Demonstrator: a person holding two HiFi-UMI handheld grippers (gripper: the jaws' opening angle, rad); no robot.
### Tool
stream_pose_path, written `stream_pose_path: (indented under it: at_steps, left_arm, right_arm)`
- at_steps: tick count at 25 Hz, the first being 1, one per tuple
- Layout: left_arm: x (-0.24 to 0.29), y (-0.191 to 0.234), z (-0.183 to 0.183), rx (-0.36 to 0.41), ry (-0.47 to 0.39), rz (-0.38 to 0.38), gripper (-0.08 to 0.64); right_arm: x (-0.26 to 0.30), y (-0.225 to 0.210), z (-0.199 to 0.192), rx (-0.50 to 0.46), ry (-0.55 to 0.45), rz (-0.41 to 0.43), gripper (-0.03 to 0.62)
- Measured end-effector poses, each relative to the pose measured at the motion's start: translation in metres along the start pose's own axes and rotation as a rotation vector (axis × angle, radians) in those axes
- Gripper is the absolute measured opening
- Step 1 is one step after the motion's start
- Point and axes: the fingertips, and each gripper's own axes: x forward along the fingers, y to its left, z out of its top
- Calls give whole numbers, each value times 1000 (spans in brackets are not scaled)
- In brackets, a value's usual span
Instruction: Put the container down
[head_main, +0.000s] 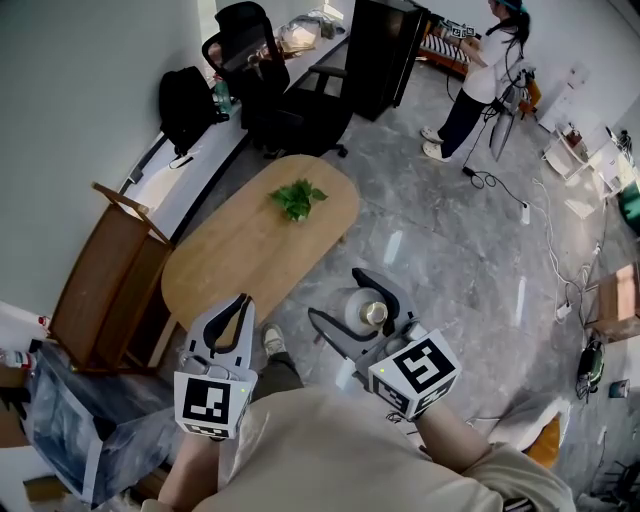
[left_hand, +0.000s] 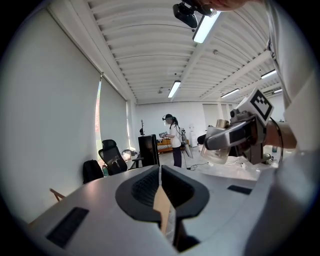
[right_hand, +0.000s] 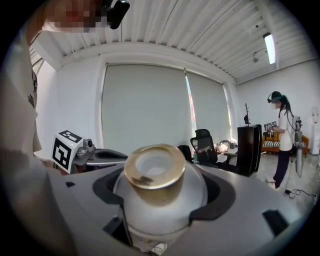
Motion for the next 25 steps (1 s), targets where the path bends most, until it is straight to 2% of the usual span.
stream_pose_path:
  at_steps: [12, 25]
  left_arm:
    - [72, 123, 7, 9, 6, -37, 18]
    - [122, 204, 2, 19, 34, -68, 18]
  right_arm:
    - [121, -34, 45, -4, 35, -55, 340]
    - [213, -60, 68, -14, 47, -86, 339]
